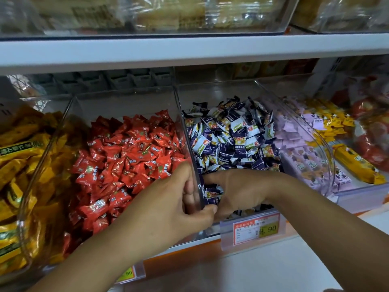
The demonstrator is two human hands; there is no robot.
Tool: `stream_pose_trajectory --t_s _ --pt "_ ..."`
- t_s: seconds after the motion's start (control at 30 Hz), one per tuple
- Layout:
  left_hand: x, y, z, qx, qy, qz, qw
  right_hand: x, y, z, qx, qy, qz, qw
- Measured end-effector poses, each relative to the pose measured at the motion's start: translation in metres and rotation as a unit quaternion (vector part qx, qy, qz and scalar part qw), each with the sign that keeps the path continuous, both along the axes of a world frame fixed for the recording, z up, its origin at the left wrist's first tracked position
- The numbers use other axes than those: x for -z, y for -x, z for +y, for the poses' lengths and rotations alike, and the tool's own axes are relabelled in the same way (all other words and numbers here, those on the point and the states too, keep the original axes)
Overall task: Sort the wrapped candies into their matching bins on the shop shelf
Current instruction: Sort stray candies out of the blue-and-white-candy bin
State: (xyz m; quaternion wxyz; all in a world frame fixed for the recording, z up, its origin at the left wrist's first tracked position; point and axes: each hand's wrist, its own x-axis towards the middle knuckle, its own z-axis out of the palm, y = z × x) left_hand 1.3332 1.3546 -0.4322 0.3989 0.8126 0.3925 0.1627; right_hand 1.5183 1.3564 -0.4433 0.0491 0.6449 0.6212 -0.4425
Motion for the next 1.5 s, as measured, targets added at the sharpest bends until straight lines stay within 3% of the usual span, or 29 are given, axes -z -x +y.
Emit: stream_pose_trajectory --t_s 0.17,0.37,0.5,0.63,0.77,0.93,1.1,1.2,1.3,1.5 --pt "-0.001 0.001 0.001 0.002 0.006 -0.003 1.0 -0.005 -0.005 -0.001 0.078 -0.055 0.036 0.995" --pt "-0.001 0.002 0.001 0.002 0.01 0.002 1.0 -0.024 -0.015 -0.003 0.204 -0.149 0.122 0.96" --pt "-0.002 0.001 0.0 0.006 0.011 0.001 1.0 -0.039 -0.029 0.003 0.293 -0.227 0.183 0.911" --pt "-0.002 0.002 0.001 0.008 0.007 0.006 1.0 -0.049 -0.042 0.01 0.347 -0.289 0.183 0.873" --pt "-0.002 0.001 0.001 0.008 0.009 0.002 1.0 -0.048 -0.045 0.007 0.32 -0.309 0.139 0.885" --pt "-0.001 0.003 0.002 0.007 0.029 -0.005 1.0 -0.074 -0.057 -0.018 0.188 -0.24 0.098 0.947" --pt "-0.004 0.001 0.001 0.007 0.013 0.0 1.0 -0.088 -0.068 -0.034 0.127 -0.154 -0.091 0.976" --pt "-0.002 0.001 0.001 0.003 0.018 -0.002 1.0 -0.062 -0.058 -0.031 0.085 -0.079 -0.209 0.971" --pt "-0.002 0.0 0.0 0.0 0.019 -0.004 1.0 -0.032 -0.048 -0.028 0.092 -0.024 -0.171 0.981" --pt "-0.004 0.0 0.0 0.003 0.007 0.014 1.0 -0.019 -0.046 -0.03 0.167 -0.073 -0.06 0.981"
